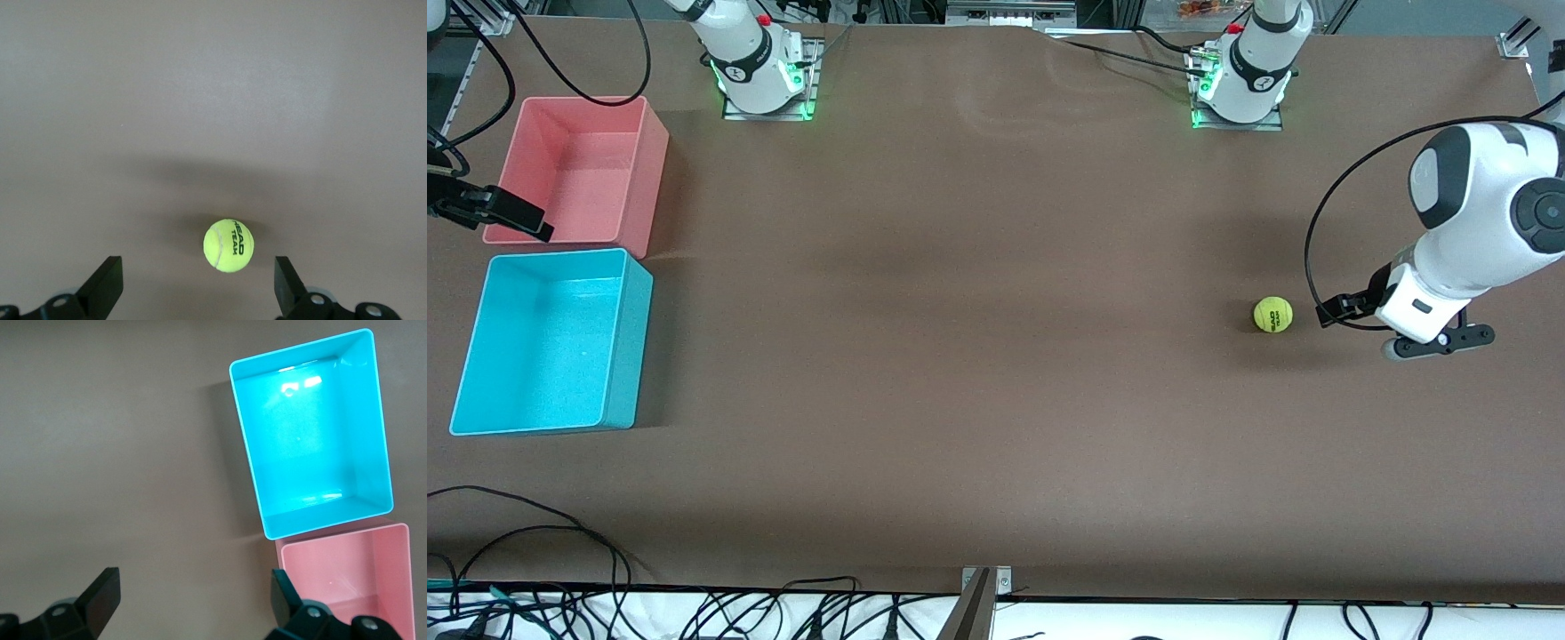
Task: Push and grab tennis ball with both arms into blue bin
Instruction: 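Lower the left gripper beside the tennis ball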
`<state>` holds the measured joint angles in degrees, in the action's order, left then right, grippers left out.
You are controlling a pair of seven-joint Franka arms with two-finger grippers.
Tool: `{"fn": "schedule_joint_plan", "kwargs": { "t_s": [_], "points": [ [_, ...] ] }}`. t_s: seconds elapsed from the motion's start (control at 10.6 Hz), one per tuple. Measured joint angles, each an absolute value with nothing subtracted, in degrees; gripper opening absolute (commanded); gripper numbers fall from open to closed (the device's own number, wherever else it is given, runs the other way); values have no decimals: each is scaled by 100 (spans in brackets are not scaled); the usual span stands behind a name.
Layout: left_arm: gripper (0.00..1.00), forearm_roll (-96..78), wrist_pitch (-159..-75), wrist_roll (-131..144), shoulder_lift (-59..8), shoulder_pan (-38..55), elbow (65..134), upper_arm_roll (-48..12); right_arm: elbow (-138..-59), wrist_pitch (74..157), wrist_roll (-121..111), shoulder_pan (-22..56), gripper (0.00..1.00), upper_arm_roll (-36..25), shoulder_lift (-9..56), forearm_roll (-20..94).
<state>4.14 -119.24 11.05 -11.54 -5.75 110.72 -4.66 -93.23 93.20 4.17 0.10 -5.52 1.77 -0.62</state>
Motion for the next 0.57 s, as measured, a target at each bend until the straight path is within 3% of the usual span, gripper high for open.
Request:
{"fn": "schedule_joint_plan", "kwargs": {
  "t_s": [0.47,0.57],
  "points": [
    [97,-107,-12395,-133,-1674,-791,11099,-442,-9317,9333,417,11,100,-552,164,-62],
    [82,-110,-12457,-419,-1748,-802,11106,-430,-9317,9334,417,11,100,-552,165,-62]
  ]
}}
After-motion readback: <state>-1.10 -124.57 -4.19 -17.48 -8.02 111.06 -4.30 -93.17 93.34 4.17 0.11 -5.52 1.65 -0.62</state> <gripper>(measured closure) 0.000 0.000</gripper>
